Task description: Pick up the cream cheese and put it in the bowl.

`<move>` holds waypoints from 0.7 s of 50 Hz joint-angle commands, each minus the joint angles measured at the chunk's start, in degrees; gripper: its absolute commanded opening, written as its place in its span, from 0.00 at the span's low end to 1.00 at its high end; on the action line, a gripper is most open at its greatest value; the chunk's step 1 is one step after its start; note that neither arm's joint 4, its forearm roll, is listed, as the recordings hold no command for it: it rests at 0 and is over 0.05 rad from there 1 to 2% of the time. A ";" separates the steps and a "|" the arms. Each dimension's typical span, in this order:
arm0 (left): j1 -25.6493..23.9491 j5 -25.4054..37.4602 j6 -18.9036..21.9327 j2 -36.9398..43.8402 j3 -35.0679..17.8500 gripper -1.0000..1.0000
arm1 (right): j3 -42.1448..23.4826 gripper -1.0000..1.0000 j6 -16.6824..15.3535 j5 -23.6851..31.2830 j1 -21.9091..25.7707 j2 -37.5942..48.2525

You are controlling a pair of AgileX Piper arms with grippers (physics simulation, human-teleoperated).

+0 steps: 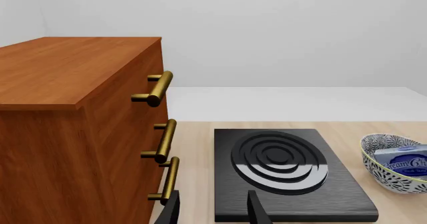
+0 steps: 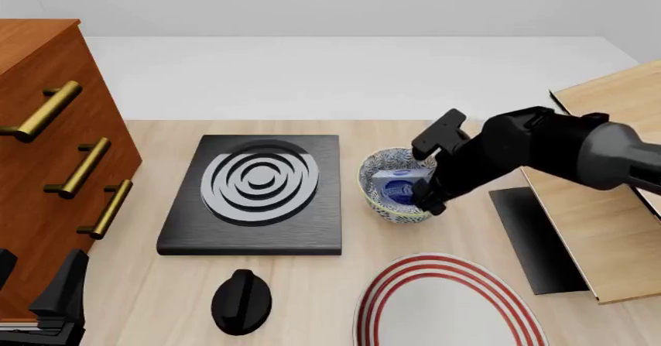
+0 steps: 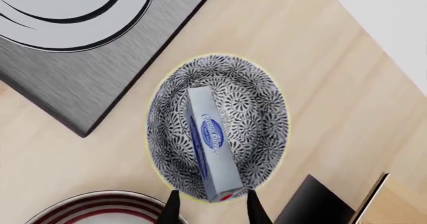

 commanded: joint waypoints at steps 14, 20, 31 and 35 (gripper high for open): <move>0.00 0.00 0.00 0.00 0.00 1.00 | -2.10 1.00 0.20 1.80 0.24 -0.79; 0.00 0.00 0.00 0.00 0.00 1.00 | -3.84 1.00 0.02 3.53 0.38 -1.88; 0.00 0.00 0.00 0.00 0.00 1.00 | -6.25 1.00 0.09 6.46 1.30 -5.06; 0.00 0.00 0.00 0.00 0.00 1.00 | -6.41 1.00 0.20 7.10 1.93 -6.75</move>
